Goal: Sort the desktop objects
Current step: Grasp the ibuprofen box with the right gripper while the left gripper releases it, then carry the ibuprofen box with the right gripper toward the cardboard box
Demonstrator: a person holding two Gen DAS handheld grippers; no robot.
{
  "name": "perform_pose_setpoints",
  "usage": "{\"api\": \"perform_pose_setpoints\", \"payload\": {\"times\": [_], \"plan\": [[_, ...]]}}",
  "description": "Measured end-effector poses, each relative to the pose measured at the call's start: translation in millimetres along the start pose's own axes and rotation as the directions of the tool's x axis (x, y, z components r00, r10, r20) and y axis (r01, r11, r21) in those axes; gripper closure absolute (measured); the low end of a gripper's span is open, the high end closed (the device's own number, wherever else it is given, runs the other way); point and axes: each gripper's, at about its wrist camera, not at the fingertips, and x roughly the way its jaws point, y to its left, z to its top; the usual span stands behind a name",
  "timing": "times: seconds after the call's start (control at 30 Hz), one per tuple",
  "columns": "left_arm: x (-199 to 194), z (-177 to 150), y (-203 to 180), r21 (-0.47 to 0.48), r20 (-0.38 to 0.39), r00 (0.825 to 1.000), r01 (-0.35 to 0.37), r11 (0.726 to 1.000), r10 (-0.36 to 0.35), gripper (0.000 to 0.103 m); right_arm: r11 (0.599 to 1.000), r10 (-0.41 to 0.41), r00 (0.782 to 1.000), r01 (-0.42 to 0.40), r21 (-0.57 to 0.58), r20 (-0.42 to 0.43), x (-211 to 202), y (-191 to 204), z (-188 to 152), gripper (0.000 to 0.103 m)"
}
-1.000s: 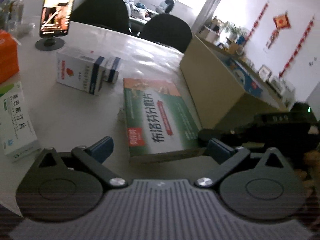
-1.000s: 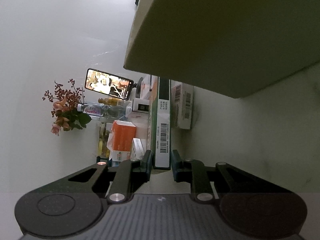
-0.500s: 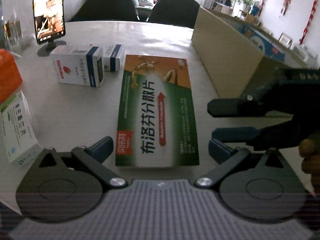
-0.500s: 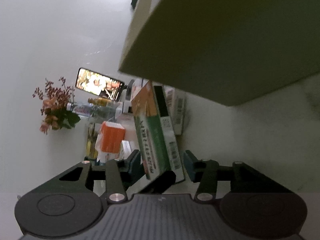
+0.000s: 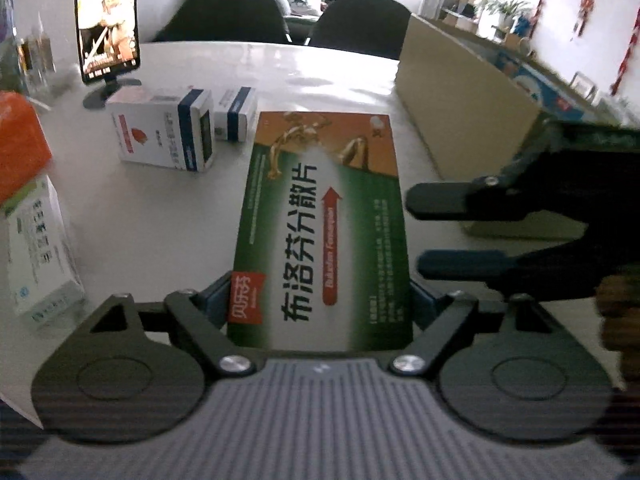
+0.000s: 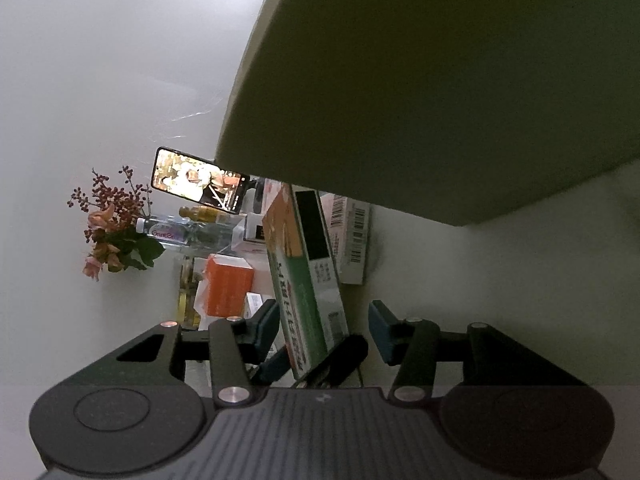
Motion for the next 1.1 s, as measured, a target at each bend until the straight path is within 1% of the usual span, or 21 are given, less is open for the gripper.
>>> {"api": "perform_pose_setpoints", "payload": {"times": [0.17, 0.2, 0.23, 0.3, 0.37, 0.43, 0.5, 0.57, 0.6, 0.67, 0.73, 0.93, 1.1], "plan": [[-13, -4, 6, -0.045, 0.016, 0.993, 0.119, 0.992, -0.119, 0.018, 1.000, 0.018, 0.999, -0.018, -0.021, -0.029, 6, 4, -2, 0.050], [-14, -4, 6, -0.046, 0.018, 0.991, 0.136, 0.990, -0.135, 0.018, 0.999, 0.022, 0.999, -0.023, -0.025, -0.036, 8, 5, -2, 0.052], [-15, -4, 6, -0.047, 0.021, 0.988, 0.151, 0.987, -0.150, 0.018, 0.999, 0.028, 0.999, -0.029, -0.029, -0.043, 9, 6, -2, 0.054], [-16, -3, 5, -0.047, 0.024, 0.985, 0.174, 0.984, -0.173, 0.018, 0.998, 0.041, 0.998, -0.044, -0.042, -0.054, 10, 9, -2, 0.067], [-20, -3, 5, -0.052, 0.035, 0.983, 0.184, 0.982, -0.182, 0.017, 0.997, 0.045, 0.998, -0.048, -0.062, -0.052, 8, 15, -3, 0.072], [-23, -2, 7, -0.063, 0.052, 0.979, 0.199, 0.978, -0.196, 0.017, 0.996, 0.032, 0.999, -0.035, -0.087, -0.034, 6, 20, -4, 0.076], [-27, 0, 9, -0.067, 0.069, 0.975, 0.215, 0.974, -0.211, 0.017, 0.995, 0.038, 0.999, -0.040, -0.089, -0.025, 3, 22, -3, 0.081], [-30, 2, 9, -0.053, 0.086, 0.973, 0.221, 0.974, -0.216, 0.014, 0.995, 0.049, 0.999, -0.050, -0.091, -0.021, 1, 24, -3, 0.081], [-33, 3, 7, -0.037, 0.093, 0.973, 0.216, 0.976, -0.211, 0.014, 0.993, 0.041, 0.999, -0.043, -0.109, -0.014, 0, 28, -3, 0.081], [-37, 4, 4, -0.007, 0.106, 0.973, 0.205, 0.979, -0.203, 0.008, 0.989, 0.019, 1.000, -0.017, -0.150, 0.008, -3, 35, -3, 0.081], [-41, 4, 2, 0.011, 0.114, 0.971, 0.210, 0.978, -0.210, 0.006, 0.984, 0.008, 1.000, -0.003, -0.176, 0.026, -6, 40, -1, 0.081], [-46, 9, 6, 0.005, 0.143, 0.961, 0.237, 0.971, -0.235, 0.001, 0.973, 0.012, 0.998, 0.001, -0.229, 0.060, -15, 57, 11, 0.081], [-49, 12, 9, 0.004, 0.162, 0.954, 0.256, 0.967, -0.253, 0.001, 0.963, 0.023, 0.995, 0.003, -0.269, 0.094, -25, 72, 23, 0.081]]}}
